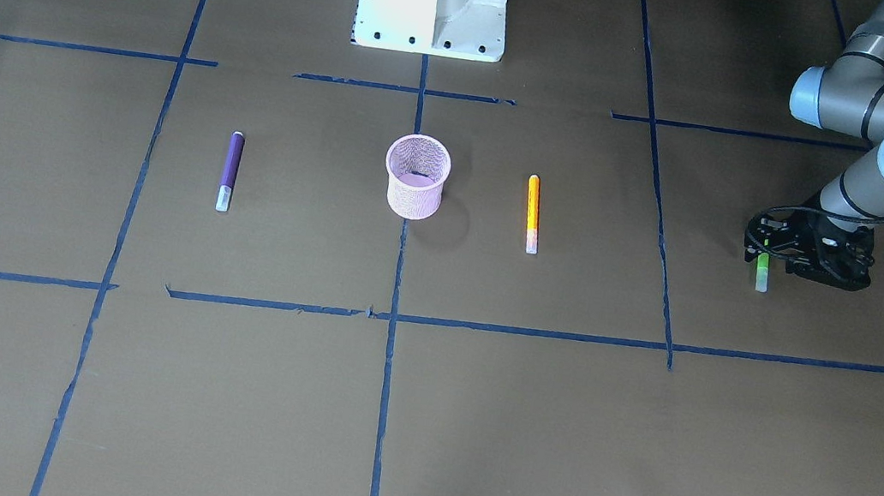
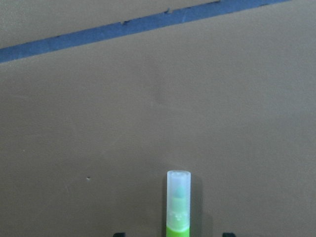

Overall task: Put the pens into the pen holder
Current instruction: 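Lower the left gripper onto the green highlighter and close on it, then lift the green highlighter with the left gripper toward the pink cup, then lower the green highlighter into the pink cup and open the left gripper, then withdraw the left gripper away from the cup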

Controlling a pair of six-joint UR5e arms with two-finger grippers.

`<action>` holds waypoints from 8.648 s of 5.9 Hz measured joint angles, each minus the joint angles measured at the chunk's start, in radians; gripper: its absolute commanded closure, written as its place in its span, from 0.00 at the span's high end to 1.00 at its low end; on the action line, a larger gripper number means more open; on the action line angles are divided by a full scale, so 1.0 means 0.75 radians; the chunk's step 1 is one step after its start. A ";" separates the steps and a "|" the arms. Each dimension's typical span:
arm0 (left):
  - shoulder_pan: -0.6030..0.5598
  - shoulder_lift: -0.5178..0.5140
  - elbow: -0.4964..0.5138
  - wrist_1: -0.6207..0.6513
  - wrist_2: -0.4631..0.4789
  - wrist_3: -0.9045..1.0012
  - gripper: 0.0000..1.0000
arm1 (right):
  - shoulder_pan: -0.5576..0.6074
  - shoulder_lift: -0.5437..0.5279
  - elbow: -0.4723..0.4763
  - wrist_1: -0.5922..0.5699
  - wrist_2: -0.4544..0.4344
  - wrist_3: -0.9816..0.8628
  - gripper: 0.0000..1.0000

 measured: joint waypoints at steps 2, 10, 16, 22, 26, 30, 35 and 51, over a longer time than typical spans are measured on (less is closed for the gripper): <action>0.001 -0.004 0.009 0.003 -0.004 0.002 0.50 | 0.000 0.000 0.000 0.000 0.001 0.000 1.00; -0.029 -0.005 -0.164 0.007 0.074 -0.001 0.00 | 0.000 -0.001 0.001 0.000 0.005 0.002 1.00; 0.174 -0.205 -0.618 0.016 0.732 -0.259 0.00 | 0.000 -0.002 0.001 -0.001 0.029 0.002 1.00; 0.768 -0.551 -0.601 0.368 1.493 -0.893 0.00 | 0.000 -0.002 -0.001 -0.002 0.027 0.001 1.00; 0.903 -0.747 -0.394 0.414 1.617 -1.022 0.00 | 0.000 -0.005 -0.008 -0.002 0.026 -0.002 1.00; 0.921 -0.821 -0.271 0.401 1.623 -1.083 0.55 | 0.000 -0.004 -0.021 0.002 0.025 -0.002 1.00; 0.915 -0.814 -0.362 0.409 1.603 -0.959 1.00 | 0.000 -0.002 -0.021 0.001 0.025 -0.001 1.00; 0.193 -0.518 -0.754 1.150 0.284 0.033 1.00 | -0.256 0.157 -0.790 0.991 -0.118 0.254 0.71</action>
